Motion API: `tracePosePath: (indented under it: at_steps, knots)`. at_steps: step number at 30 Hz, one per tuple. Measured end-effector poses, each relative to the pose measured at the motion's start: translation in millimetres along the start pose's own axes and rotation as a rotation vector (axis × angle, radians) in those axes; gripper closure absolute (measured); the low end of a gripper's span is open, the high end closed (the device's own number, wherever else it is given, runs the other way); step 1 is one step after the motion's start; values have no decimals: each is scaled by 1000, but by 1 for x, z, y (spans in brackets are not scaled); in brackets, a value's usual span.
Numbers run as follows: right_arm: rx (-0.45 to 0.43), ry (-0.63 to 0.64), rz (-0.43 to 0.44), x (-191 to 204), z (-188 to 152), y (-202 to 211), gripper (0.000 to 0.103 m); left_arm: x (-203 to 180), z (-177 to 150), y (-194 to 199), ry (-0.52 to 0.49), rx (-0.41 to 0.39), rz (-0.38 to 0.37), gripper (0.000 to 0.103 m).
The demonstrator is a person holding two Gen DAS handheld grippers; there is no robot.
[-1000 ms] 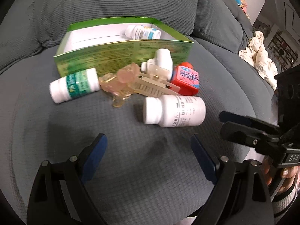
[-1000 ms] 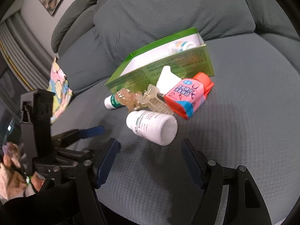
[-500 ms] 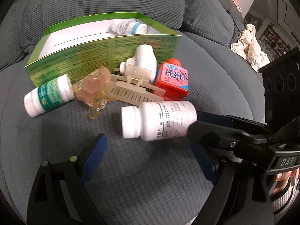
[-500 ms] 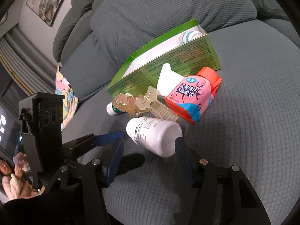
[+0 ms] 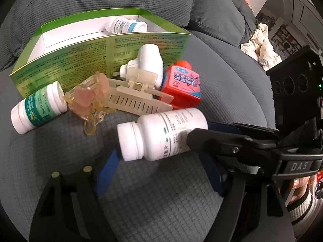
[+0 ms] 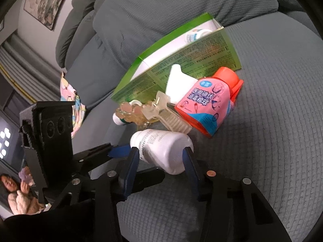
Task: Organize rigid objects
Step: 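Grasp the white pill bottle with the right gripper, then lift the white bottle with the right gripper and carry it over the box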
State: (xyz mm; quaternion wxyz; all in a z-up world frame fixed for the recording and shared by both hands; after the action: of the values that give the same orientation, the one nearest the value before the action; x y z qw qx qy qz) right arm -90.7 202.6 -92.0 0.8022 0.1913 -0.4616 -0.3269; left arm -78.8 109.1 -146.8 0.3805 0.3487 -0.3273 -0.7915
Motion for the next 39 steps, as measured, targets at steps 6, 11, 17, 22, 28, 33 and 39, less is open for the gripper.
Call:
tracePosePath:
  at_steps: [6,11,17,22,28,33,39]
  knots:
    - [14,24,-31,-2,1,-5,65,-8,6,-5,-46,-2,83,28]
    - [0,52,-68,1,2,-6,66,-10,14,-7,-46,-5,98,29]
    - [-17,85,-80,11,2,1,66,-17,20,2,-47,-37,109,29]
    - [-33,121,-86,26,5,8,66,-20,29,11,-38,-68,105,29]
    - [-55,166,-78,48,12,18,66,-24,40,32,-38,-117,117,30]
    - [-78,211,-66,68,22,25,66,-22,54,50,-50,-166,140,30]
    - [-113,270,-47,96,46,29,66,-12,74,81,-47,-221,167,30]
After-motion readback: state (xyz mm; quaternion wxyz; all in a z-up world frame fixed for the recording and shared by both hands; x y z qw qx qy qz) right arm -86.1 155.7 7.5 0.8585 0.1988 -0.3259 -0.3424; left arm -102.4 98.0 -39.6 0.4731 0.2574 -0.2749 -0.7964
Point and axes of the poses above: each gripper's, at about its wrist camera, not at the fingertips, and y roughly against the way its jaws point, x to its left, z to its top, the point moved 9 cm from there along -y, roughly the way its jaws point
